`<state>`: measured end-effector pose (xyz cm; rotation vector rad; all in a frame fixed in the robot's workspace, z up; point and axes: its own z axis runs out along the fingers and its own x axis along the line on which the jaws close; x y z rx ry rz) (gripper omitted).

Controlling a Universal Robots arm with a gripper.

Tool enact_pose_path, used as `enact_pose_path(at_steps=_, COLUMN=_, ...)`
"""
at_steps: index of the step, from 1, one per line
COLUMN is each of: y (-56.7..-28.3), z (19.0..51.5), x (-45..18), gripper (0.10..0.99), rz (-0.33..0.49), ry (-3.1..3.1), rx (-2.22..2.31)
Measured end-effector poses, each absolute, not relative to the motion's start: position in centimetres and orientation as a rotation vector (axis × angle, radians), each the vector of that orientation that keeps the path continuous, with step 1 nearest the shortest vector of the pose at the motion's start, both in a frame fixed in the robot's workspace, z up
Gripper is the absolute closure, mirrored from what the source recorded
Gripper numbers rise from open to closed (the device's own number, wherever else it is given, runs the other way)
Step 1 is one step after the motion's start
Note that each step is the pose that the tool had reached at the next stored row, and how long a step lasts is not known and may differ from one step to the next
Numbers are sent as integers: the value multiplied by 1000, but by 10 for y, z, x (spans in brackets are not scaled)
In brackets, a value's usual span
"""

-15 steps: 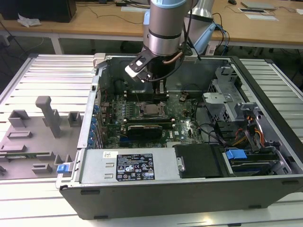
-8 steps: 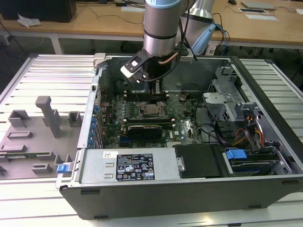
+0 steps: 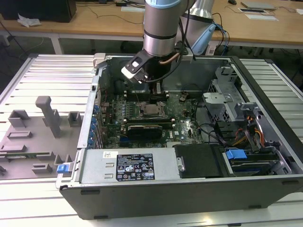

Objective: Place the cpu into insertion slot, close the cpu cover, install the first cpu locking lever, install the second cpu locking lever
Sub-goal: 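Close the cpu cover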

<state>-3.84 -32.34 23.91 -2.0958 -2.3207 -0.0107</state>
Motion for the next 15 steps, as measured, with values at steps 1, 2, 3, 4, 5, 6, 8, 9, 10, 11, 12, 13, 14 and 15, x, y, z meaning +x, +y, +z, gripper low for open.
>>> enact_pose_path(at_steps=1, y=-323, z=239, x=-38, gripper=980, rz=-10, ry=-2338, rx=-2076)
enact_pose_path(at_steps=2, y=-323, z=239, x=-38, gripper=980, rz=-10, ry=-2356, rx=-2056)
enact_pose_path(at_steps=3, y=-323, z=239, x=-38, gripper=980, rz=-9, ry=-2395, rx=-2011)
enact_pose_path(at_steps=4, y=-323, z=239, x=-38, gripper=980, rz=-9, ry=-2416, rx=-1985)
enact_pose_path(at_steps=5, y=-323, z=239, x=-38, gripper=980, rz=-8, ry=-2435, rx=-1963)
enact_pose_path(at_steps=6, y=-323, z=239, x=-38, gripper=980, rz=-8, ry=-2469, rx=-1919)
enact_pose_path(at_steps=8, y=-323, z=239, x=-38, gripper=980, rz=-8, ry=-2509, rx=-1866)
enact_pose_path(at_steps=9, y=-323, z=239, x=-38, gripper=980, rz=-7, ry=-2547, rx=-1814)
enact_pose_path(at_steps=10, y=-323, z=239, x=-38, gripper=980, rz=-7, ry=-2575, rx=-1774)
enact_pose_path(at_steps=11, y=-323, z=238, x=-38, gripper=980, rz=-6, ry=-2608, rx=-1724)
enact_pose_path(at_steps=12, y=-323, z=238, x=-38, gripper=980, rz=-6, ry=-2628, rx=-1694)
enact_pose_path(at_steps=13, y=-323, z=238, x=-38, gripper=980, rz=-6, ry=-2641, rx=-1674)
enact_pose_path(at_steps=14, y=-323, z=238, x=-38, gripper=980, rz=-5, ry=-2661, rx=-1642)
enact_pose_path(at_steps=15, y=-323, z=238, x=-38, gripper=980, rz=-5, ry=-2675, rx=-1618)
